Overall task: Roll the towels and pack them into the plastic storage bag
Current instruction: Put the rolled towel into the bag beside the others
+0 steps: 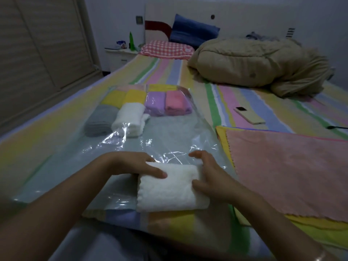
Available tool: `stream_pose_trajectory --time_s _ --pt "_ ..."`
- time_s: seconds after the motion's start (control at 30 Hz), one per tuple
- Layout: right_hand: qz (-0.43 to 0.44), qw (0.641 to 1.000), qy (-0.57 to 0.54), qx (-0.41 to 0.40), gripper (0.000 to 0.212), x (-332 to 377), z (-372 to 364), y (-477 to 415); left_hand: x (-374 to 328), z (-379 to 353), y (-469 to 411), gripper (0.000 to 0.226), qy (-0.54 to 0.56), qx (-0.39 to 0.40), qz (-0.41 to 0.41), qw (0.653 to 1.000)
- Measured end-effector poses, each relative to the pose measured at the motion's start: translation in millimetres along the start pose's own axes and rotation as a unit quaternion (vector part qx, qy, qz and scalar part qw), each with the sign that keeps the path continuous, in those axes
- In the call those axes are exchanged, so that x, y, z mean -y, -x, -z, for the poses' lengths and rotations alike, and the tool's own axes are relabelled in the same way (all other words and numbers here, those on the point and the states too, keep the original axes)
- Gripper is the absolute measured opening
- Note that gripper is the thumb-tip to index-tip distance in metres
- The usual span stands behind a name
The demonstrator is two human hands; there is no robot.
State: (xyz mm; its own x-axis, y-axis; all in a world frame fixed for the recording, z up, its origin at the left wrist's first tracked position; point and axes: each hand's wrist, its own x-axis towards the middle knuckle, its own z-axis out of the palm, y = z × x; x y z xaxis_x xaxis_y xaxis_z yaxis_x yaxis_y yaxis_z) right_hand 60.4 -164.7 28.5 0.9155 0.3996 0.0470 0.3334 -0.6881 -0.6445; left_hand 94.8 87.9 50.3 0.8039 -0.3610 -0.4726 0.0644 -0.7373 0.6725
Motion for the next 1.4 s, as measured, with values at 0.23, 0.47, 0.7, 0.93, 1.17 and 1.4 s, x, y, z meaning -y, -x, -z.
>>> stream_pose_trajectory --time_s 0.23,0.47,0.7,0.93,1.17,1.4 --pt "0.215 0.949 0.227 0.048 0.059 22.9 -17.4 7.2 -9.4 2.4 -0.2 0.05 0.014 0.014 0.013 1.0" --pt "0.193 0.926 0.316 0.074 0.076 13.2 -34.7 -12.9 -1.3 -3.1 9.2 0.037 0.161 0.04 -0.004 0.986" --pt "0.155 0.945 0.287 0.041 0.06 7.9 -28.3 -11.2 6.0 -15.5 20.4 0.019 0.328 -0.102 -0.041 0.938" --pt "0.045 0.955 0.284 0.074 0.06 10.8 -12.1 8.3 54.5 -31.7 52.2 0.036 -0.226 -0.3 -0.225 0.899" --pt "-0.023 0.959 0.274 0.063 0.058 16.0 -15.3 19.6 67.9 -31.0 58.3 0.042 -0.379 -0.26 -0.263 0.848" --pt "-0.094 0.99 0.109 0.01 0.052 7.1 -12.0 32.0 73.3 -32.9 71.6 0.027 -0.4 -0.256 -0.27 0.838"
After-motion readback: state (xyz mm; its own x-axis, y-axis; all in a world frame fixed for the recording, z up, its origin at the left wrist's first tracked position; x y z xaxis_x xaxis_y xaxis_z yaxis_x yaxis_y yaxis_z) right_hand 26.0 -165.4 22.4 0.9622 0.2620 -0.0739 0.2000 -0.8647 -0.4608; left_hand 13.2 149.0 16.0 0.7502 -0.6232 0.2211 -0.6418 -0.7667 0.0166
